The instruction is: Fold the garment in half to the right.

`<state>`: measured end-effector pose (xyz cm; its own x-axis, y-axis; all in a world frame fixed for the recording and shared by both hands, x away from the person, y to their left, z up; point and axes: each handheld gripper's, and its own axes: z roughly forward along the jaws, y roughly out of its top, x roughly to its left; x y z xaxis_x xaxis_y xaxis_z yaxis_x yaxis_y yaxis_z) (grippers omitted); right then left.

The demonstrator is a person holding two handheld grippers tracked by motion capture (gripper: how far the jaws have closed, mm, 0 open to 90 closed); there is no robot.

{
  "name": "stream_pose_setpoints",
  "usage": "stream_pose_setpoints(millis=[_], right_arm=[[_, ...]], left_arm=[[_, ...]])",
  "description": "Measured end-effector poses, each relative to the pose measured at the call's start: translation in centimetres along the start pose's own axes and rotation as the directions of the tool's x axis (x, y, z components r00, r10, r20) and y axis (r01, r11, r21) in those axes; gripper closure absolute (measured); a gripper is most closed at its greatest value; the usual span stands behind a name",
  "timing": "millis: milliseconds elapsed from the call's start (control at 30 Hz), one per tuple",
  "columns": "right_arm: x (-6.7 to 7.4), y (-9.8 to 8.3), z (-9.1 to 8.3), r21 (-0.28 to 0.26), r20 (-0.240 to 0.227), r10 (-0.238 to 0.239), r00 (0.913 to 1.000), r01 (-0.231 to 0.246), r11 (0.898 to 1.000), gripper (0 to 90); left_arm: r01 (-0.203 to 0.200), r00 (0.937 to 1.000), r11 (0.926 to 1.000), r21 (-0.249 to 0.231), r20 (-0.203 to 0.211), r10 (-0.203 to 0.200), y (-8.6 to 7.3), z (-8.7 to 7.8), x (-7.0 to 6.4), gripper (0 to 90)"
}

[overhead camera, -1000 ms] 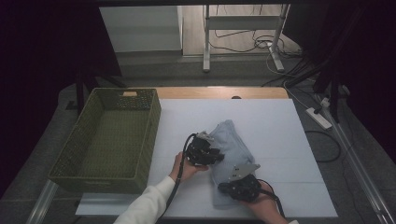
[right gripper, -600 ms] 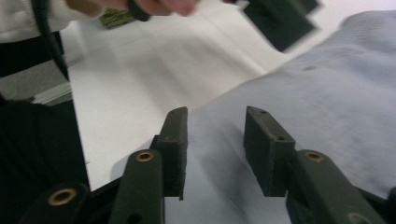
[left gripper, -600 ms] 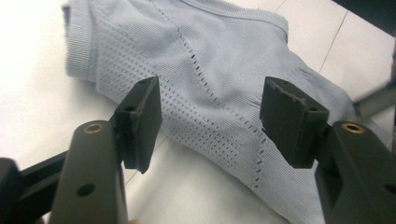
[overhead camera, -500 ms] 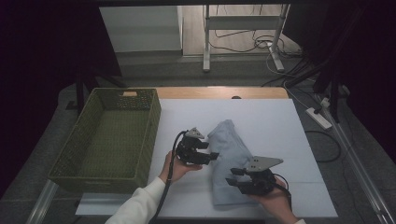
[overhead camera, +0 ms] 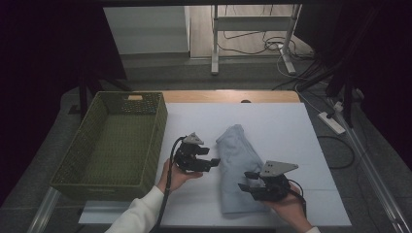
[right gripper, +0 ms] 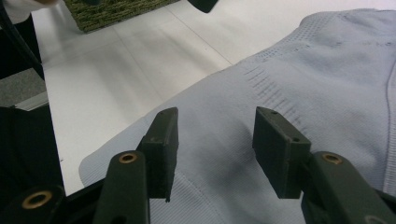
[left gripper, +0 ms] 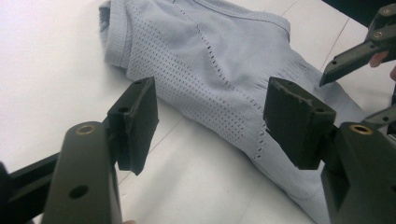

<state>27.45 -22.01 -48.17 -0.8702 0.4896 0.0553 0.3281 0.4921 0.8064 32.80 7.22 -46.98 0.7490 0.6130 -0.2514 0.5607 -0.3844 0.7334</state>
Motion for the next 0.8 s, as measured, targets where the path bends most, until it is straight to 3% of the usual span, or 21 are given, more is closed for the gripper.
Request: stream_pose_setpoints(millis=[800], right_arm=[[0.0, 0.0, -0.1, -0.007, -0.008, -0.036, 0.9993, 0.036, 0.999, 48.1]], left_arm=[[0.005, 0.9999, 1.0, 0.007, -0.016, -0.005, -1.3, -0.7, 0.6, 31.5]])
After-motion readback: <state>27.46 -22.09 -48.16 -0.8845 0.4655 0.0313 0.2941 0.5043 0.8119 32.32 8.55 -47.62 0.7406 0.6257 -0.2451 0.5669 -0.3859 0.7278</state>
